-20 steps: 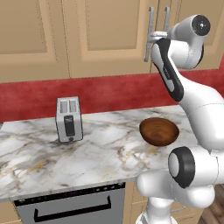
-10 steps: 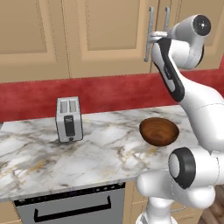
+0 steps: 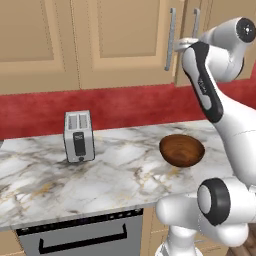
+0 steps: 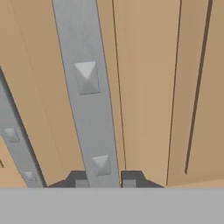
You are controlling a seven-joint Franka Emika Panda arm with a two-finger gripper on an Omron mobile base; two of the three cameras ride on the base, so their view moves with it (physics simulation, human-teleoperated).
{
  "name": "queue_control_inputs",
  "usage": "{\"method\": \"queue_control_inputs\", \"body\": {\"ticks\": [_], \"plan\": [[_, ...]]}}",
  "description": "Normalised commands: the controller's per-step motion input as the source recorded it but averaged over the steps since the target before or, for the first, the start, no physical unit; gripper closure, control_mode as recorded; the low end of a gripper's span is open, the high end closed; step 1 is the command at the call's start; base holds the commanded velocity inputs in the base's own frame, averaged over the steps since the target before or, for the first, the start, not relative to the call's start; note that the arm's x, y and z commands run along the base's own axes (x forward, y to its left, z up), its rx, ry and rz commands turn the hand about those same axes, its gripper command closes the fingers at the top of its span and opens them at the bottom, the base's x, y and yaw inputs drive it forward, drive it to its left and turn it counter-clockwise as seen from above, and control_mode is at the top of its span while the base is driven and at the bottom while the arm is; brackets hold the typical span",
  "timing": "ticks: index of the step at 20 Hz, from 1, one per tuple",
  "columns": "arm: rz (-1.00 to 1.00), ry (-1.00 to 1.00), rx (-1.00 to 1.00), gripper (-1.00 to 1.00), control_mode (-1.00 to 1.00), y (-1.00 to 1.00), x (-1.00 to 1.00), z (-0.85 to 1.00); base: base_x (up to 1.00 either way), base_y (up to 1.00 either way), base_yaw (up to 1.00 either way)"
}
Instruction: Open the cabinet. Pick the tangerine and banana from the cabinet and place them into the bowl. Then close the cabinet.
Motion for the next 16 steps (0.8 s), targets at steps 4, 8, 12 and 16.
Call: {"method": "queue_control_inputs", "body": {"ticks": [4, 8, 12, 16], "plan": [[0.0, -0.01, 0.0, 1.0, -1.0, -0.16, -0.62, 0.0, 0.0, 0.0, 0.0], [0.0, -0.04, 0.0, 1.0, -1.0, -0.2, -0.69, 0.0, 0.0, 0.0, 0.0], [0.0, -0.06, 0.0, 1.0, -1.0, -0.26, -0.71, 0.0, 0.0, 0.0, 0.0], [0.0, -0.02, 0.0, 1.0, -1.0, -0.33, -0.64, 0.0, 0.0, 0.0, 0.0]]}}
